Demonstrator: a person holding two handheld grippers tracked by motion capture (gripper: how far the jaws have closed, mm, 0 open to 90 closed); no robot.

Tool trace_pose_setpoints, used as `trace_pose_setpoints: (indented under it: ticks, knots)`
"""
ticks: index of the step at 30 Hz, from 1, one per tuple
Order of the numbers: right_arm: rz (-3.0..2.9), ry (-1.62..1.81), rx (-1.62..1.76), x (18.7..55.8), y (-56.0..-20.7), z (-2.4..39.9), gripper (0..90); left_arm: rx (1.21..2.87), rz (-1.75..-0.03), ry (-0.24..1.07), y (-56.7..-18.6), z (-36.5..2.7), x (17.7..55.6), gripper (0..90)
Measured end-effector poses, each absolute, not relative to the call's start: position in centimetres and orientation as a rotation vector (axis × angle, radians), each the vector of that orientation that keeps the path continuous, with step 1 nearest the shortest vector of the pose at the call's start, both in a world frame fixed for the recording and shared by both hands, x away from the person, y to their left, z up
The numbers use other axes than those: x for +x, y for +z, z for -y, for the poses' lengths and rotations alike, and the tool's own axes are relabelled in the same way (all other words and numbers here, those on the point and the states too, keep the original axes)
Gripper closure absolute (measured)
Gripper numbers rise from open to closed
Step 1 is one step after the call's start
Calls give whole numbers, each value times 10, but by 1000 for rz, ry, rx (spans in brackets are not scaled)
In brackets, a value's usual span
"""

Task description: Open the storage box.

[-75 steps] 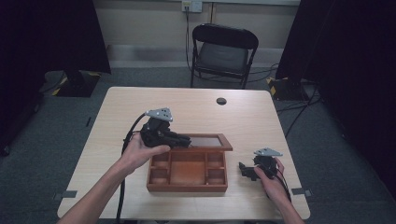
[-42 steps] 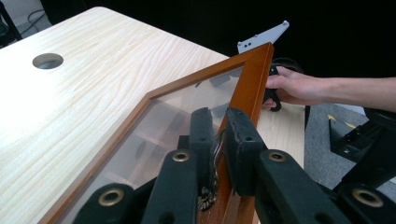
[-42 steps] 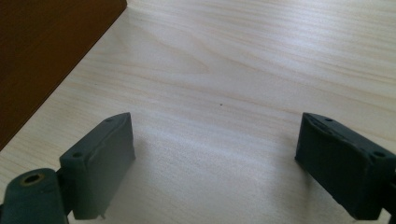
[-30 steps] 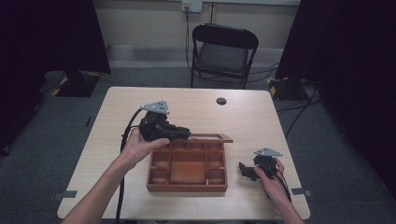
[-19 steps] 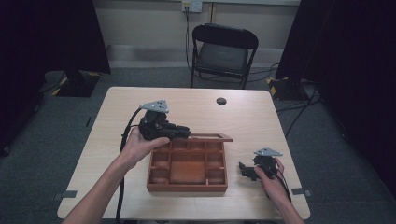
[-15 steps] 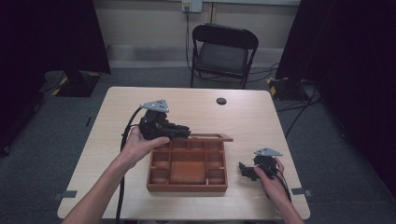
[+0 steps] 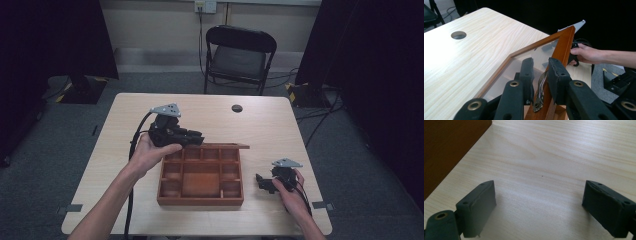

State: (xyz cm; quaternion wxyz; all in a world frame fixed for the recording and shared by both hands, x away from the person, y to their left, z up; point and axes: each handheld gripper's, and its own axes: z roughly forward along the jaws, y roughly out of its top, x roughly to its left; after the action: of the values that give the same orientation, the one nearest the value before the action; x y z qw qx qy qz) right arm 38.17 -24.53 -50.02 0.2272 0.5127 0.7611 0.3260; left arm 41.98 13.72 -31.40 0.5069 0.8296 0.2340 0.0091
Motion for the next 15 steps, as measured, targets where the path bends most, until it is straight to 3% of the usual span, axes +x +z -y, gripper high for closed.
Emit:
trace_pose_setpoints:
  ticks: [15]
  knots:
    - [-2097, 899, 1413, 382, -500, 245, 107, 1982, -576, 26, -312, -139, 425, 733]
